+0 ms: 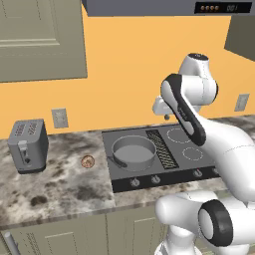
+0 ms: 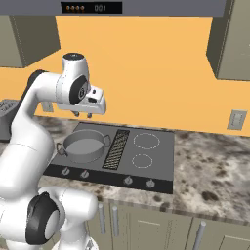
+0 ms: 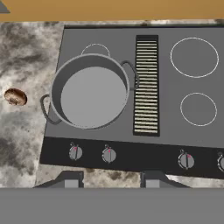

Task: Turn on the burner for the pot on the stove. Wait thirty seconds for the pot to heat up. Then add the mushroom to the pot.

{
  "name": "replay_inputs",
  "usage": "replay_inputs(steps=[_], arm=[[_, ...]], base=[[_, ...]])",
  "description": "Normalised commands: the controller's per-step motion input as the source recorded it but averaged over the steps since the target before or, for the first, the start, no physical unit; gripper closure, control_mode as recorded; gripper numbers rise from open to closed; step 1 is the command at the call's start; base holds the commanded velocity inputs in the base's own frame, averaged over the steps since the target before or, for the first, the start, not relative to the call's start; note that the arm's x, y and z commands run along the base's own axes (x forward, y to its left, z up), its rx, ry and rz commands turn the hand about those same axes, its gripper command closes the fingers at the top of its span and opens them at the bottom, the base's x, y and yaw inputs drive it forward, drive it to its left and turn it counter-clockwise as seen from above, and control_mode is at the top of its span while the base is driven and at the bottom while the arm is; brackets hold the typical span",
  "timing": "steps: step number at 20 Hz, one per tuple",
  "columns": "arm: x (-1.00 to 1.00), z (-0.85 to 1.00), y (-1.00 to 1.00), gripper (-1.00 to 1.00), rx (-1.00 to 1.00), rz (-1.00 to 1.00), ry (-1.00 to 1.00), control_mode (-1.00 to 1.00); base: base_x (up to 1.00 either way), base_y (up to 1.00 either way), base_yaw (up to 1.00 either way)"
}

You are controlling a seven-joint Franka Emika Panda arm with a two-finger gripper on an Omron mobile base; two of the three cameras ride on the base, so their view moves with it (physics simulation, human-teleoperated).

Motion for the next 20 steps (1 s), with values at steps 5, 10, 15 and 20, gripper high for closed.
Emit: replay_inputs(steps=[5, 10, 15, 20], arm=[[-0.09, -0.1, 0.12, -1.0, 0.0, 0.0, 0.03, -1.0], [-0.04, -0.27, 0.19, -1.0, 0.0, 0.0, 0.07, -1.0], [-0.01, -0.27, 0.3, -1.0, 0.0, 0.0, 0.09, -1.0], [0.0, -0.3, 0.36, -1.0, 0.0, 0.0, 0.16, -1.0]], base=[[0.0, 0.0, 0.0], [0.0, 0.0, 0.0], [0.0, 0.0, 0.0], [0.0, 0.0, 0.0]])
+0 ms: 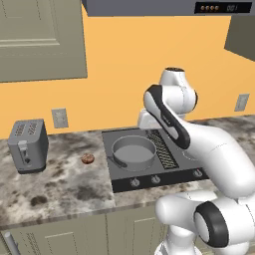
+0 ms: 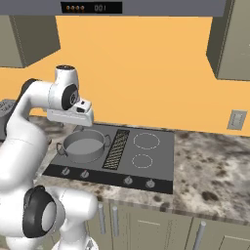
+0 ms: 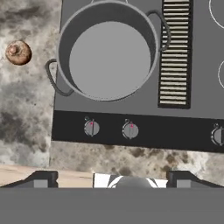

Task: Turn on the burner for the pot on the stove. Wait thirty seconds for the pot to heat up. Then add the mushroom to the pot.

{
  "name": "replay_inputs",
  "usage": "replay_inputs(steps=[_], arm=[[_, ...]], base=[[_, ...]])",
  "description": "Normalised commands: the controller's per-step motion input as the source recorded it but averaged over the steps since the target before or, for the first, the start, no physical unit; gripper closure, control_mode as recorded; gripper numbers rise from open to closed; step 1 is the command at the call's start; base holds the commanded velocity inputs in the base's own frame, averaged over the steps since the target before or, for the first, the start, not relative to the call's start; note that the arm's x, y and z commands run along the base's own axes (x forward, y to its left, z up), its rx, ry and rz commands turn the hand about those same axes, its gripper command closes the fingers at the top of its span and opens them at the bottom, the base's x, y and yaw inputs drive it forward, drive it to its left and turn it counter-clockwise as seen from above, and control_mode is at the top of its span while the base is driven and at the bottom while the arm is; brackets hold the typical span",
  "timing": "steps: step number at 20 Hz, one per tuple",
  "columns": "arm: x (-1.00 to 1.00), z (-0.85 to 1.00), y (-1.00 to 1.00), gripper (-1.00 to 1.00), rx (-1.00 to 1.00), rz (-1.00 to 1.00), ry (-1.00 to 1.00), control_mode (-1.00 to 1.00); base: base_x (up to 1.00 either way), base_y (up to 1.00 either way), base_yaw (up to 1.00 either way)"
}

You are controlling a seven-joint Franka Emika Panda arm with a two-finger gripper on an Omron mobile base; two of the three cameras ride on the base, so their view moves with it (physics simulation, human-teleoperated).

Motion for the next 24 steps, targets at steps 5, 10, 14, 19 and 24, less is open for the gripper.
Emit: replay_inputs(steps=[5, 10, 14, 19, 24], arm=[[0.0, -0.48, 0.37, -1.0, 0.0, 0.01, 0.08, -1.0], [0.0, -0.61, 0.26, -1.0, 0.0, 0.0, 0.01, -1.0], [0.0, -0.54, 0.13, -1.0, 0.0, 0.0, 0.01, -1.0], [0.0, -0.45, 0.1, -1.0, 0.0, 0.0, 0.02, -1.0], [0.0, -0.35, 0.06, -1.0, 0.0, 0.0, 0.0, -1.0]], base=[[0.0, 0.0, 0.0], [0.0, 0.0, 0.0], [0.0, 0.0, 0.0], [0.0, 0.0, 0.0], [0.0, 0.0, 0.0]])
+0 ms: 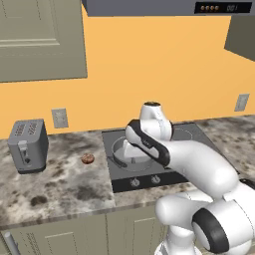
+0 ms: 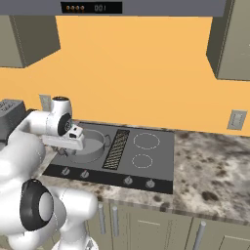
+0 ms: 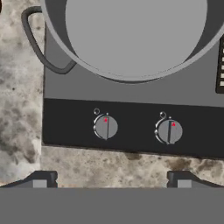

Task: Turn on the burner for the pot on the stove. Wait thirty seconds for the pot to heat up. Then add the mushroom to the pot.

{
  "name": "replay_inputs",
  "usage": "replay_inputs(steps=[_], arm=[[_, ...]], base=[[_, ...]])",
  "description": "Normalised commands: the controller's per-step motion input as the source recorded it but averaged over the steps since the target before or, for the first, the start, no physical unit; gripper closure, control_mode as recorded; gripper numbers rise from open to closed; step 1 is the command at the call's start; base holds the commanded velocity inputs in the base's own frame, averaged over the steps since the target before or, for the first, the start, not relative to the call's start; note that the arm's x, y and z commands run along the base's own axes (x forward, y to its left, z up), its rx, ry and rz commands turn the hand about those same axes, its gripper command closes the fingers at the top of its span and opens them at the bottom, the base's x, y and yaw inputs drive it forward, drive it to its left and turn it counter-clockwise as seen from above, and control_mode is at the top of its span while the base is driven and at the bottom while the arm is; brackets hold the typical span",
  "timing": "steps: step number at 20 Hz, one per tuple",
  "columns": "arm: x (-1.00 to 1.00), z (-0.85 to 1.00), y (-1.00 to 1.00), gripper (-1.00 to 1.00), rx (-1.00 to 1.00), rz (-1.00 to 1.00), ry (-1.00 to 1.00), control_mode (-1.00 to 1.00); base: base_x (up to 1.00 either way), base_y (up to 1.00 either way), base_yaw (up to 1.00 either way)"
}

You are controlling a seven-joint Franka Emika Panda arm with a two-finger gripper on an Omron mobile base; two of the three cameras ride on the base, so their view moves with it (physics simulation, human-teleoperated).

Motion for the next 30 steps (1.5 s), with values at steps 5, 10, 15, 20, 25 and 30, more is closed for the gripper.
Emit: replay_inputs(steps=[5, 10, 15, 20, 25, 30], arm=[[0.04, -0.34, 0.08, -1.0, 0.0, 0.0, 0.01, -1.0], [0.03, -0.25, 0.11, -1.0, 0.0, 0.0, 0.0, -1.0], [0.05, -0.24, 0.04, -1.0, 0.0, 0.0, 0.0, -1.0], [0.01, -0.28, 0.02, -1.0, 0.0, 0.0, 0.0, -1.0], [0.0, -0.32, 0.06, -1.0, 0.0, 0.0, 0.0, -1.0], [0.03, -0.34, 0.13, -1.0, 0.01, 0.0, 0.0, -1.0]], base=[[0.0, 0.0, 0.0], [0.0, 0.0, 0.0], [0.0, 0.0, 0.0], [0.0, 0.0, 0.0], [0.0, 0.0, 0.0], [0.0, 0.0, 0.0]])
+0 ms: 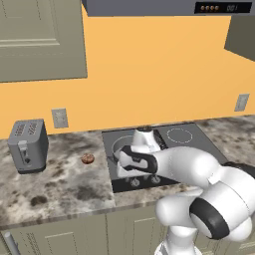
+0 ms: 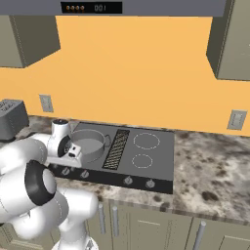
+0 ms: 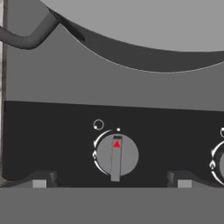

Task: Turn on the burner for the pot on the stove. Wait thirty seconds for the pot to heat up. Then add the mushroom to the pot.

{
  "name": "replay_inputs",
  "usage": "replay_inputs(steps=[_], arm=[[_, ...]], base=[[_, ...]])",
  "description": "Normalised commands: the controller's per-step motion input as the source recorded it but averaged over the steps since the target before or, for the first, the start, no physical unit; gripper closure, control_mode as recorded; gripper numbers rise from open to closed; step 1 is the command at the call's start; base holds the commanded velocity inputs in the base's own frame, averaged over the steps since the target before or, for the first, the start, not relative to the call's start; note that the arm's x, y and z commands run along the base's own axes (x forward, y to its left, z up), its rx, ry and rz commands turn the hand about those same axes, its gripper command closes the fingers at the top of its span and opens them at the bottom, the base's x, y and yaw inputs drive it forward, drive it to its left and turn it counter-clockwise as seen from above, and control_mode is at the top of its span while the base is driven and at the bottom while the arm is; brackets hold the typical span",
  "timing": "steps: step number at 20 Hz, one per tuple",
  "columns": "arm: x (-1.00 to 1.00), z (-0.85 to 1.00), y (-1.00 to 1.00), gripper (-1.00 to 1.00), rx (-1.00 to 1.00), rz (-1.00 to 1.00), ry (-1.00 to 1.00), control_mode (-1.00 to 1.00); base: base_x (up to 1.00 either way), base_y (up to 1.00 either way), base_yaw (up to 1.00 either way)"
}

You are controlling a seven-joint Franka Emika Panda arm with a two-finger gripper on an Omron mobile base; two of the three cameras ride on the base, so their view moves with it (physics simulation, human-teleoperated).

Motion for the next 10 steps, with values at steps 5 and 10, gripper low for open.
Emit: replay_inputs(steps=[5, 10], arm=[[0.1, -0.2, 0.05, -1.0, 0.0, 0.0, -0.01, -1.0], [0.15, -0.13, 0.0, -1.0, 0.0, 0.0, 0.0, -1.0]], base=[[0.0, 0.0, 0.0], [0.0, 0.0, 0.0]])
